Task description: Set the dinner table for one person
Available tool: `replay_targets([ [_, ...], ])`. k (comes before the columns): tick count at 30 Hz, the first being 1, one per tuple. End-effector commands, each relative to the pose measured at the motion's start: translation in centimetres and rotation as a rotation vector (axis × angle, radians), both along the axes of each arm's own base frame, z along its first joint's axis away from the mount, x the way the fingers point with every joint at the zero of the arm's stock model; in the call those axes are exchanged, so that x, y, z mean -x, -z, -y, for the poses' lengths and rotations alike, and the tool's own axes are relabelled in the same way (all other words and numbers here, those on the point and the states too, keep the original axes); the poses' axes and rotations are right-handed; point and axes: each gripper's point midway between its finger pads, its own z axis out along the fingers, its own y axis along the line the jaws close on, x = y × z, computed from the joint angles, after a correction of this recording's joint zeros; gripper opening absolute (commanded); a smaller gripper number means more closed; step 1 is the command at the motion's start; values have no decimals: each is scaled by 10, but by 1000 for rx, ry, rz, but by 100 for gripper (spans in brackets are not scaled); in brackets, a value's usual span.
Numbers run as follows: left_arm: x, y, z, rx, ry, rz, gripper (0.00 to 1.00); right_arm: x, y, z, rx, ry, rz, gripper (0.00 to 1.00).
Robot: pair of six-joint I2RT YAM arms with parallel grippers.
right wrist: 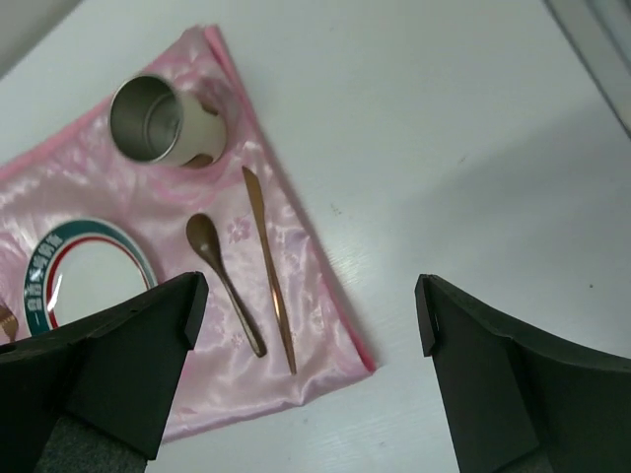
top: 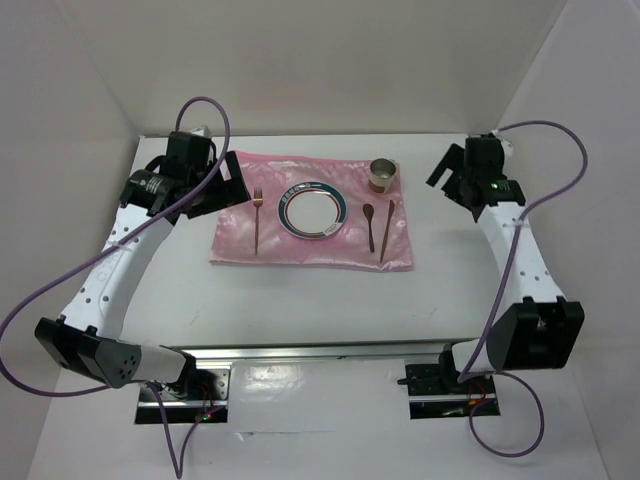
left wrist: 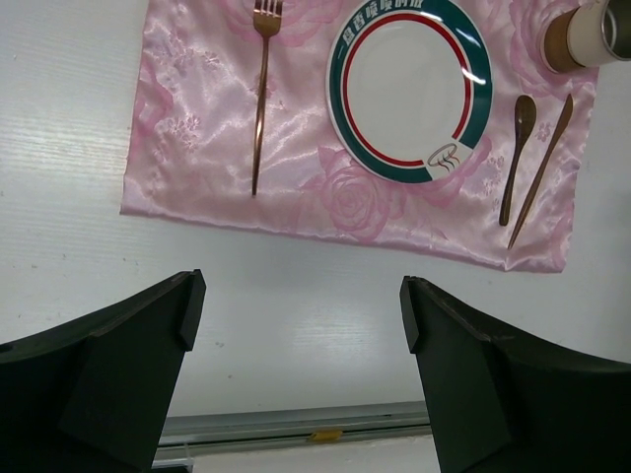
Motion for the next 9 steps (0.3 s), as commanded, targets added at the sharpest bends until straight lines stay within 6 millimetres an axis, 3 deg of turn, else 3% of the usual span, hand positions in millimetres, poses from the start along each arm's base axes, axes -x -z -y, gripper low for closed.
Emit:
replay_targets([
  [1,-6,-28,3,28,21,83,100,16,16,14,-29,96,-26,100],
  [9,-5,-35,2,18,41,132,100,43,13,35,20,147,-26,100],
])
